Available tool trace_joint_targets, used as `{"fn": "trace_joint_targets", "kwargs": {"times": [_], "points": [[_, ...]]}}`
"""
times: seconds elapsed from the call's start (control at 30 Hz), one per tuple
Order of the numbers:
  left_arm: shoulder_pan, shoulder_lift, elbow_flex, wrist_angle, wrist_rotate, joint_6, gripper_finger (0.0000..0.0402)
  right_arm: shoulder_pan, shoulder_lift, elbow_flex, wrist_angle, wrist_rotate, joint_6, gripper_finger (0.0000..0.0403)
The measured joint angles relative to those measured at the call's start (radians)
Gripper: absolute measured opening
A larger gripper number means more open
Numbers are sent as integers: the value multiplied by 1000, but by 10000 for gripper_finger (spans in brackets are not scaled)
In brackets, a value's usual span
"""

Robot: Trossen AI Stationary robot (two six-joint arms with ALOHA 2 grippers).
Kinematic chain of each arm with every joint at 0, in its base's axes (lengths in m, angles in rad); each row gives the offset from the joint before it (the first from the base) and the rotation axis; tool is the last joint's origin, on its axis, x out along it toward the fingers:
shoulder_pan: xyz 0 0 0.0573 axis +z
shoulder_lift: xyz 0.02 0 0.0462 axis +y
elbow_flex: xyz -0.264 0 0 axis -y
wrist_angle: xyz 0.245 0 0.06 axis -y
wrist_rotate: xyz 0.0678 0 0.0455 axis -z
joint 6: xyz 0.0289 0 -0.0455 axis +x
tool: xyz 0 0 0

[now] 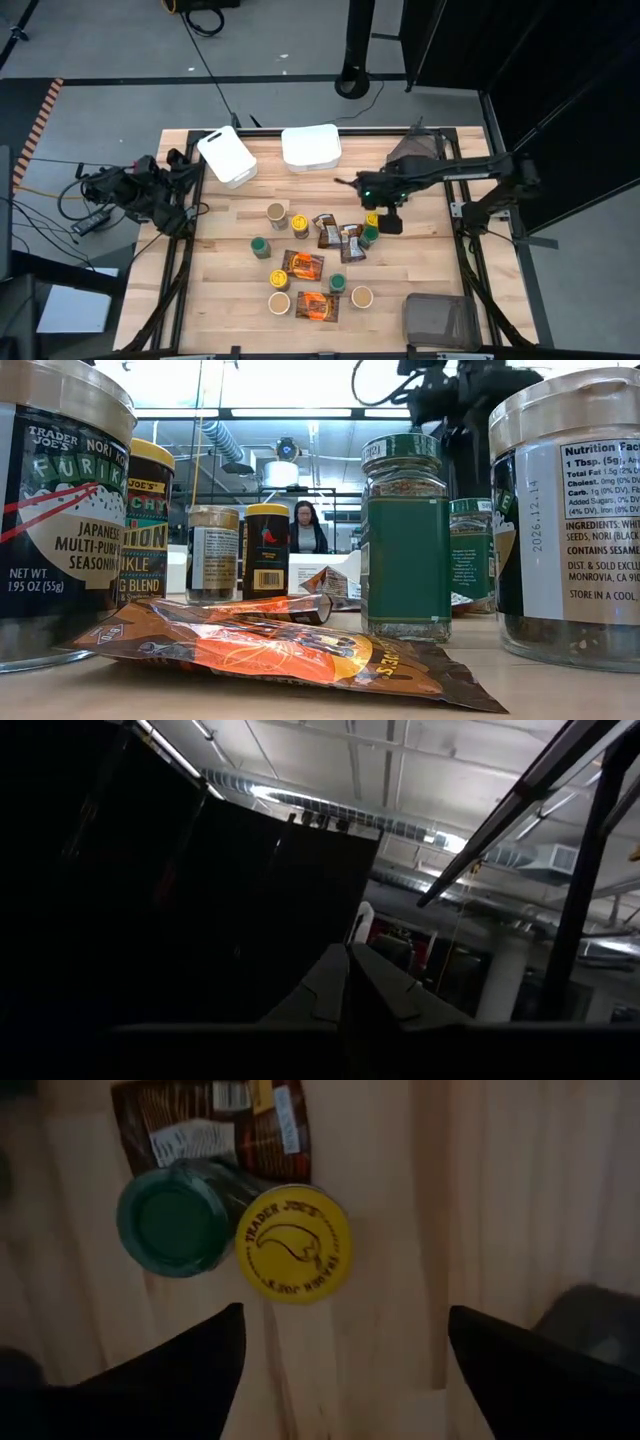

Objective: Sort spices by type
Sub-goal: Put the right yellow seasoning bottle into the top black bin

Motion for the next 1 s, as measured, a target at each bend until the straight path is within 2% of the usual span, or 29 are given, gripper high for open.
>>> {"fn": "trace_joint_targets", "kwargs": {"times": [0.2, 0.43, 0.7, 0.83, 1.0], "points": [[0, 0, 0, -25, -9, 0, 26, 30, 78, 0, 17, 0, -74, 347], [0, 0, 0, -26, -9, 0, 26, 57, 124, 0, 112, 0, -178, 337], [0, 0, -1, -28, -8, -4, 26, 48, 146, 0, 127, 0, -157, 329], [0, 0, -1, -33, -8, -4, 26, 41, 146, 0, 126, -1, -136, 303], [0, 0, -1, -36, -7, -5, 26, 34, 146, 0, 110, 0, -135, 250]]}}
